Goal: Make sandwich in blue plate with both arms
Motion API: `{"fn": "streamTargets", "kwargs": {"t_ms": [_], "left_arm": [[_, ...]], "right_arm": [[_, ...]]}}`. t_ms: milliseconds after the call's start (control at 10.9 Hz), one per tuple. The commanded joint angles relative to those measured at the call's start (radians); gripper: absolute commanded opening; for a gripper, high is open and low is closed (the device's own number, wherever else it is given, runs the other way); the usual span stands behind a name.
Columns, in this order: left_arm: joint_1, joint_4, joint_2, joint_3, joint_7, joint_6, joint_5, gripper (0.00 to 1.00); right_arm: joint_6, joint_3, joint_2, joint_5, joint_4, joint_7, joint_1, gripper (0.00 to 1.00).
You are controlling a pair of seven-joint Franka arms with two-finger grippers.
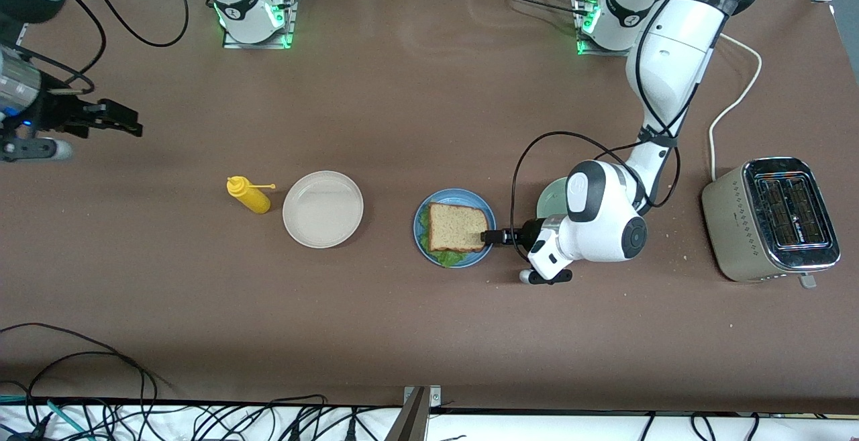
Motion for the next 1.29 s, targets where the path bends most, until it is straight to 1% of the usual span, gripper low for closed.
{"fn": "streamTargets", "kwargs": {"t_ms": [0, 92, 184, 275, 367, 459, 551, 643, 734, 826, 918, 1010, 1193], "left_arm": [[0.045, -0.015, -0.101, 0.012, 0.099, -0.049, 0.179, 1.0], [0.055, -0.033, -0.162, 0.012, 0.182, -0.075, 0.283, 1.0], [0.091, -0.09, -0.251, 0.012, 0.195, -0.075, 0.32, 1.0], [0.119, -0.142, -0.343, 0.013, 0.195, -0.075, 0.328, 1.0], [0.137, -0.205, -0.432, 0.025, 0.194, -0.075, 0.328, 1.0], [0.142, -0.271, -0.513, 0.062, 0.201, -0.075, 0.33, 1.0], [0.159, -0.344, -0.611, 0.079, 0.201, -0.081, 0.342, 1.0], [0.174, -0.397, -0.694, 0.079, 0.201, -0.099, 0.409, 1.0], [0.174, -0.403, -0.748, 0.079, 0.2, -0.15, 0.513, 1.0], [0.173, -0.402, -0.801, 0.079, 0.194, -0.206, 0.588, 1.0], [0.174, -0.403, -0.851, 0.082, 0.192, -0.268, 0.616, 1.0], [0.176, -0.402, -0.896, 0.096, 0.191, -0.326, 0.632, 1.0], [0.177, -0.399, -0.976, 0.114, 0.189, -0.42, 0.675, 1.0]], "right_arm": [[-0.088, -0.028, -0.012, -0.039, 0.031, 0.057, -0.017, 1.0], [-0.114, -0.039, -0.017, -0.033, 0.037, 0.063, -0.016, 1.0], [-0.102, -0.039, -0.017, -0.025, 0.034, 0.078, -0.015, 1.0], [-0.081, -0.048, -0.02, 0.006, 0.029, 0.095, -0.017, 1.0], [-0.064, -0.054, -0.021, 0.01, 0.028, 0.127, -0.017, 1.0], [-0.015, -0.051, -0.021, 0.0, 0.025, 0.15, -0.011, 1.0], [0.032, -0.048, -0.018, -0.002, 0.016, 0.176, -0.009, 1.0], [0.071, -0.048, -0.015, -0.002, 0.005, 0.178, -0.008, 1.0], [0.077, -0.048, -0.009, 0.001, 0.017, 0.178, -0.008, 1.0], [0.068, -0.05, -0.014, 0.009, 0.041, 0.176, -0.008, 1.0], [0.056, -0.065, -0.026, 0.01, 0.061, 0.175, -0.009, 1.0], [0.03, -0.057, -0.053, -0.002, 0.061, 0.178, -0.009, 1.0], [0.05, -0.05, -0.14, -0.043, -0.039, 0.178, -0.009, 1.0]]}}
